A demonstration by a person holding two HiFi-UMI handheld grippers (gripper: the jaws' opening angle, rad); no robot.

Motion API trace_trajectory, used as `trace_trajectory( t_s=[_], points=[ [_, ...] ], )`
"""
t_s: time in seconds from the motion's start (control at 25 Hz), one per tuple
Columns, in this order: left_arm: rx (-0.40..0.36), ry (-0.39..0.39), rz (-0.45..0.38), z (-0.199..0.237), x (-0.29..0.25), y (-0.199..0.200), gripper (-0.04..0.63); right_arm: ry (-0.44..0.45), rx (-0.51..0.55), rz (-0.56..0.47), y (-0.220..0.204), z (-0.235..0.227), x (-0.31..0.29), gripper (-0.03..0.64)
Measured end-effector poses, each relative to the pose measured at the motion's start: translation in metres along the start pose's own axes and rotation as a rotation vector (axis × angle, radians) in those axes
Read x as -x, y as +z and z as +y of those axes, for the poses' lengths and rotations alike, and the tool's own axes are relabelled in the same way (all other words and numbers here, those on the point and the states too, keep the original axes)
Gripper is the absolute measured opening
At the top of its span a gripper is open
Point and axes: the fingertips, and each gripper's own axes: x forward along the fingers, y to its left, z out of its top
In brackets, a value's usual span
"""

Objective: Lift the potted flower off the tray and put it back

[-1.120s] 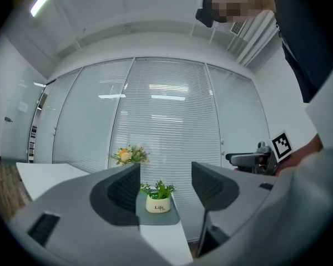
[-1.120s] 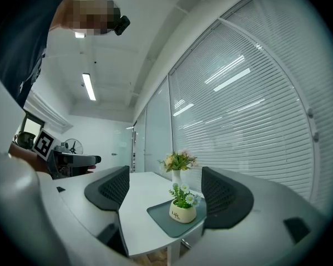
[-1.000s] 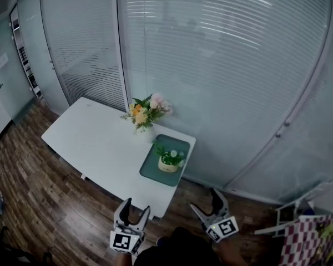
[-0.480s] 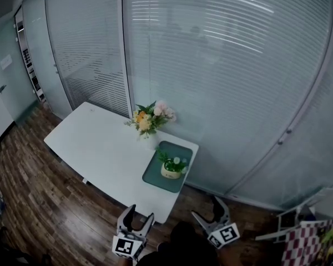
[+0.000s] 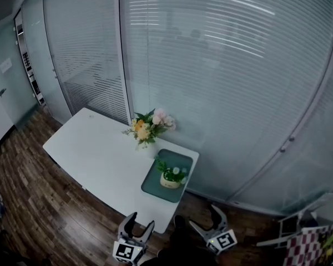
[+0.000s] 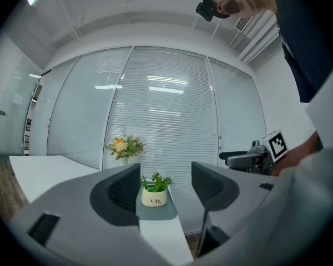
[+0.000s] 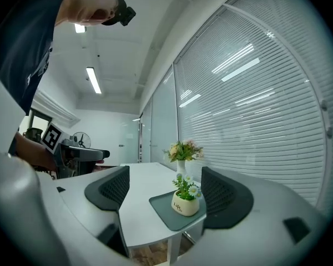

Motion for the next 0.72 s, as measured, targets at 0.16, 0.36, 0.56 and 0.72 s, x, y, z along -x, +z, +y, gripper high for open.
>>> trace_trajectory(
  t_s=[0.16,0.36,0.56,0.72],
  points=[
    [0.004,-0.011,0.023,-0.002,-0.015,-0.001,0.268,0.035,0.016,0.083,-0.010,-0.008,-0.009,0.370],
    [0.005,-0.021,0.029,0.004,-0.038,-0.001,0.268,0.069,0.018,0.039,0.005,-0.016,-0.032,0.370],
    [0.007,-0.020,0.044,0.013,-0.058,-0.008,0.268,0.100,0.047,0.050,0.006,-0.022,-0.053,0.370],
    [0.016,-0.017,0.056,0.022,-0.077,-0.013,0.268,0.134,0.064,0.079,0.002,-0.030,-0.073,0.370]
  ],
)
